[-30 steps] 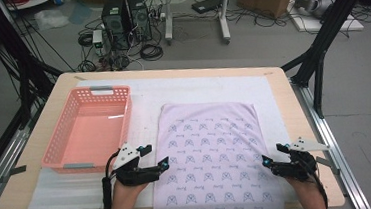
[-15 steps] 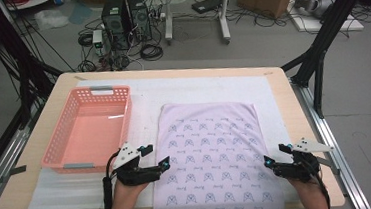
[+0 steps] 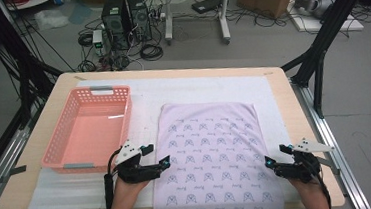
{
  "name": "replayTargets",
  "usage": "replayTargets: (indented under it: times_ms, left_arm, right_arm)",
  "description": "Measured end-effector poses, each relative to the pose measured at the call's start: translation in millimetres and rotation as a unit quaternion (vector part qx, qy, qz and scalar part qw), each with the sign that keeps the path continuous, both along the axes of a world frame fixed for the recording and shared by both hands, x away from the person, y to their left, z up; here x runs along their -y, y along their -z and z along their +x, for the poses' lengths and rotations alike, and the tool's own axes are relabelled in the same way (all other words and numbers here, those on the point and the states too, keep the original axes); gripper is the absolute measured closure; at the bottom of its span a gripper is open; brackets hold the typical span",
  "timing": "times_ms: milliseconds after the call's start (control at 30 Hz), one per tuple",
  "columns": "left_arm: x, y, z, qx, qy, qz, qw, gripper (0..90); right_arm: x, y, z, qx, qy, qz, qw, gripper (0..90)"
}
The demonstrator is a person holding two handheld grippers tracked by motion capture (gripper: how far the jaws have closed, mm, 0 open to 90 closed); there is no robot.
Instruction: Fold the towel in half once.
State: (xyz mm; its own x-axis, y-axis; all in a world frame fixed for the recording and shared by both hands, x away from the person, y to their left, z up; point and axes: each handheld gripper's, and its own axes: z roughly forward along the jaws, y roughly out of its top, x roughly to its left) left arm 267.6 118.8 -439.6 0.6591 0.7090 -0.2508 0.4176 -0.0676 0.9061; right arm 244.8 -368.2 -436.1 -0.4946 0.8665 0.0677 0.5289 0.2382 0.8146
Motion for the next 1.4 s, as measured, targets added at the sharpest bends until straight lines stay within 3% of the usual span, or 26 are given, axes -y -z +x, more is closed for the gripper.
replayTargets:
  times_ms: [267,533,633,800,967,1133,1233,1300,1400]
  left_arm:
    - [4.7,-9.7,17.8,-0.013,-0.001,0.001,0.9999,26.9]
    - [21.0,-8.5,49.9,-0.027,-0.017,0.032,0.9990,30.0]
    - [23.1,-7.8,61.3,-0.035,-0.030,0.040,0.9981,32.2]
    - [25.3,-4.1,77.3,-0.049,-0.059,0.056,0.9955,36.4]
    - [24.7,12.2,89.7,-0.096,-0.089,0.084,0.9878,44.5]
    - [25.8,13.2,91.6,-0.097,-0.099,0.088,0.9865,52.7]
    - [29.3,12.8,90.6,-0.088,-0.111,0.108,0.9839,61.0]
    - [33.4,11.6,89.6,-0.068,-0.107,0.152,0.9803,69.8]
    - [35.6,11.6,88.9,-0.064,-0.088,0.152,0.9823,84.3]
  right_arm:
    - [4.3,0.0,5.9,-0.011,0.000,0.004,0.9999,23.5]
    - [2.9,-0.8,31.9,-0.030,0.007,0.006,0.9995,25.5]
    - [-0.5,0.2,45.4,-0.037,0.005,0.003,0.9993,30.7]
    - [-5.0,-3.3,65.2,-0.043,0.013,0.002,0.9990,43.6]
    - [-9.1,-3.4,81.5,-0.051,0.026,-0.009,0.9983,49.3]
    - [-14.9,1.4,94.9,-0.065,0.041,-0.027,0.9967,51.7]
    - [-18.0,6.0,102.1,-0.076,0.053,-0.037,0.9951,55.8]
    - [-20.2,6.1,103.2,-0.071,0.052,-0.045,0.9951,65.5]
    - [-23.7,5.7,102.2,-0.073,0.041,-0.050,0.9953,83.3]
